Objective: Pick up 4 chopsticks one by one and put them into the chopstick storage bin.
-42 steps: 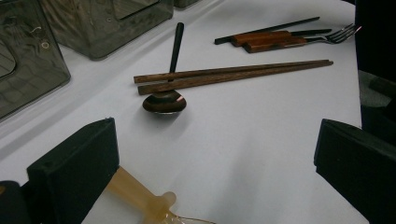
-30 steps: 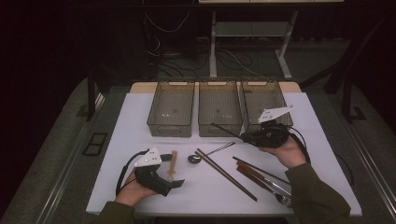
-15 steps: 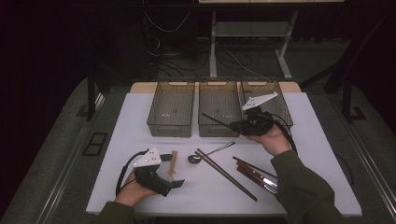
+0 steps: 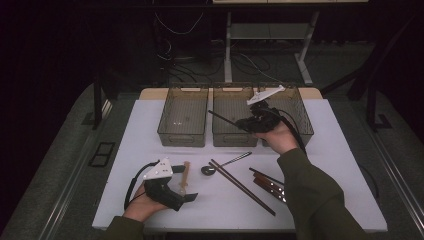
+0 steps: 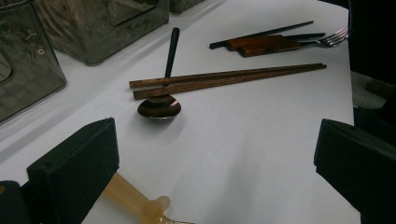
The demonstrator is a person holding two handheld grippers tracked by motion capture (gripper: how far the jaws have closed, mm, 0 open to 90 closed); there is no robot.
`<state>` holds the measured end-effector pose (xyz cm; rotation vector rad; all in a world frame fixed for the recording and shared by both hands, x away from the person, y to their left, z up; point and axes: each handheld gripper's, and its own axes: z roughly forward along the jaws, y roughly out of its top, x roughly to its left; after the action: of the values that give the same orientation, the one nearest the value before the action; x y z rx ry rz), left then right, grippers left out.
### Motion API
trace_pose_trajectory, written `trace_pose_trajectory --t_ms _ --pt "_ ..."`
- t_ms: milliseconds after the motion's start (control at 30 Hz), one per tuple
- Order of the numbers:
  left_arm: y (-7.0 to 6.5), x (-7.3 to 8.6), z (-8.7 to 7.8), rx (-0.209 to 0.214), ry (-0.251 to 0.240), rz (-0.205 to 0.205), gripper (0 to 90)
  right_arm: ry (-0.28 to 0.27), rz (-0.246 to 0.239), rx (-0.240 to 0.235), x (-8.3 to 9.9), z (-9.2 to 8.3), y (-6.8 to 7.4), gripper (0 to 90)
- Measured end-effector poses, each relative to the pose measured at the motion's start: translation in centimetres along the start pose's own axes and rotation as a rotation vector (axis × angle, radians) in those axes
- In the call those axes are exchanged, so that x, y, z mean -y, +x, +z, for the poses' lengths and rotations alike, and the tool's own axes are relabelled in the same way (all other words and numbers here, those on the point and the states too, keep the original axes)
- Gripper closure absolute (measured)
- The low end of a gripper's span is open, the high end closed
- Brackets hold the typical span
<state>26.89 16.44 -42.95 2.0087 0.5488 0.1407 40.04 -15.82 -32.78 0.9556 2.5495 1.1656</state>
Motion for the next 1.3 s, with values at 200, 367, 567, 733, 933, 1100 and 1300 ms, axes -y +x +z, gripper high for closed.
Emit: trace_pose_trajectory --t_ms 200,367,567,733,933,1100,1300 --pt "0.0 0.0 0.0 0.001 -0.005 -0.001 0.0 0.007 0.001 0.007 -1.3 1.1 0.0 86.1" --pt "-0.1 0.0 -0.1 0.002 -0.005 0.001 0.0 0.012 -0.002 0.001 -2.5 2.2 0.1 86.1" --pt "-0.1 -0.1 -0.1 0.004 -0.009 0.007 0.0 0.023 0.004 0.004 -4.1 3.8 0.2 86.1" --pt "-0.1 -0.1 -0.2 0.008 -0.010 0.012 0.0 0.031 0.007 0.008 -5.0 5.0 0.3 86.1" --pt "-0.1 -0.2 -0.2 0.012 -0.006 0.026 0.0 0.044 0.013 0.013 -5.6 6.1 -0.1 86.1" --pt "-0.1 -0.2 -0.1 0.012 -0.010 0.016 0.0 0.056 0.022 0.009 -6.1 7.4 -0.1 86.1" --pt "-0.2 -0.2 -0.2 0.015 -0.010 0.022 0.0 0.078 0.030 0.016 -6.7 9.1 0.1 86.1"
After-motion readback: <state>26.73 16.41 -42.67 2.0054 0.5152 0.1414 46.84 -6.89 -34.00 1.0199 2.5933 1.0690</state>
